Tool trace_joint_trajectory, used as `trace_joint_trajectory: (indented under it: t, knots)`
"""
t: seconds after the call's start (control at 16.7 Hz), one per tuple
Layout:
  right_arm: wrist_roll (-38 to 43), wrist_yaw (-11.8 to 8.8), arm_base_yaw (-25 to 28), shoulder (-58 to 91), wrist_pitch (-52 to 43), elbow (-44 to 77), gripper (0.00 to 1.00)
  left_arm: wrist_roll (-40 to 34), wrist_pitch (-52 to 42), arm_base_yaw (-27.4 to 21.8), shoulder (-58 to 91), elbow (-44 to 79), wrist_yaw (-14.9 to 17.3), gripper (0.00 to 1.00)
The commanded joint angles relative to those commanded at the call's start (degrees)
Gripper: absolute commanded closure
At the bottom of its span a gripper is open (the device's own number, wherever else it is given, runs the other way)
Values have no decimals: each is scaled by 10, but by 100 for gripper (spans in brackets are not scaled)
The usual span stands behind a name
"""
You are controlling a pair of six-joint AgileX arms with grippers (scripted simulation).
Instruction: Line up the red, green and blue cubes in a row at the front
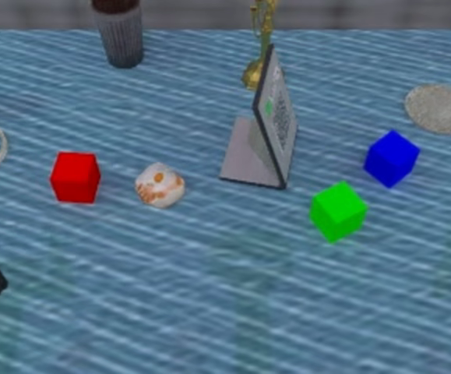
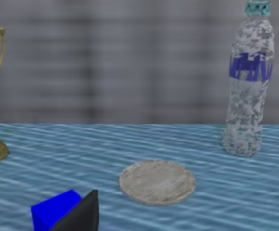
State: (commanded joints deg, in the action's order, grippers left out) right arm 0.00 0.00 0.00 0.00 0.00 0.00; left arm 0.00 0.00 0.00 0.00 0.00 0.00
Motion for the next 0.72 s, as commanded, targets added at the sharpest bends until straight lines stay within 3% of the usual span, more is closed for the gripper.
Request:
trace_joint_trajectory:
  t: [0.36,0.72]
  knots:
    - [0,0,0,0,0,0,0,-3,-34,-4,59,58,-1,0]
    - [0,0,0,0,0,0,0,-13,-187,-25,322,283,-1,0]
